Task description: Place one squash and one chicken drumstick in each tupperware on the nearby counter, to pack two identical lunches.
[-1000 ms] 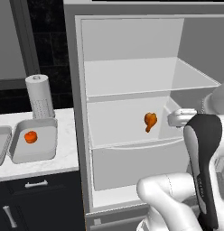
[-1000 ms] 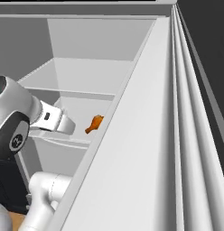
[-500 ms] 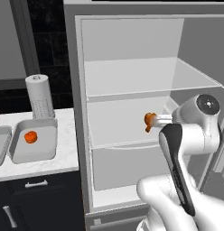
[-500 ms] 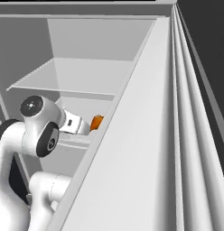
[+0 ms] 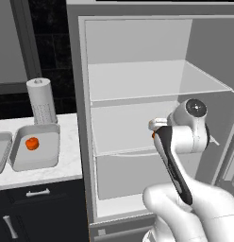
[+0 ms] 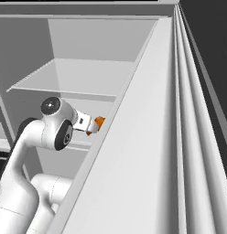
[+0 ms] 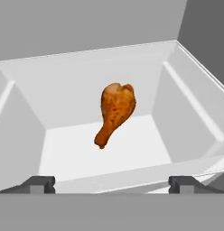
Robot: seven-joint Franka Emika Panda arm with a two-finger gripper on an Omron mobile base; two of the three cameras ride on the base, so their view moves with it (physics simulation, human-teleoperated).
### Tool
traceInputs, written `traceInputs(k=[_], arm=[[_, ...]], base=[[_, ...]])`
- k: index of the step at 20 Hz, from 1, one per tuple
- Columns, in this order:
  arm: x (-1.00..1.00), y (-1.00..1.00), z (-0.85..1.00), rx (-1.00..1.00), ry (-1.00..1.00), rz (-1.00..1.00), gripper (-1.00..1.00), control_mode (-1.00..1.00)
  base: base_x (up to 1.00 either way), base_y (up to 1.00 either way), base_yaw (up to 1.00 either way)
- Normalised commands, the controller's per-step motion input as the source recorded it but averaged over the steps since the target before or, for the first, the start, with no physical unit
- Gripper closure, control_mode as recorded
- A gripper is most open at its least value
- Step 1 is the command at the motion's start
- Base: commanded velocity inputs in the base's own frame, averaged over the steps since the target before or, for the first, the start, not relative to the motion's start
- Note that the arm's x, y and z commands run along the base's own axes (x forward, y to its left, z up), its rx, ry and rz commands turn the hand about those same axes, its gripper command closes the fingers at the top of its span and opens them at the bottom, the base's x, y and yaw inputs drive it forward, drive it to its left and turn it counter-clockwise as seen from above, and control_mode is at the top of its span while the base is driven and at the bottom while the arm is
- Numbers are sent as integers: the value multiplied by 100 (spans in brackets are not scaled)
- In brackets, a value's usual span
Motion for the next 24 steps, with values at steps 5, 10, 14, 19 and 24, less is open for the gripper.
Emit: traceInputs(k=[5,10,14,19,24], arm=[[47,-2,-36,1,5,0,-100,-100],[29,-4,-52,1,0,0,-100,-100],[30,-1,-49,1,5,0,-100,-100],[42,0,-31,0,3,0,-100,-100],[32,0,-1,0,2,-1,-100,-100]], base=[[0,0,0],[0,0,0],[0,0,0],[0,0,0],[0,0,0]])
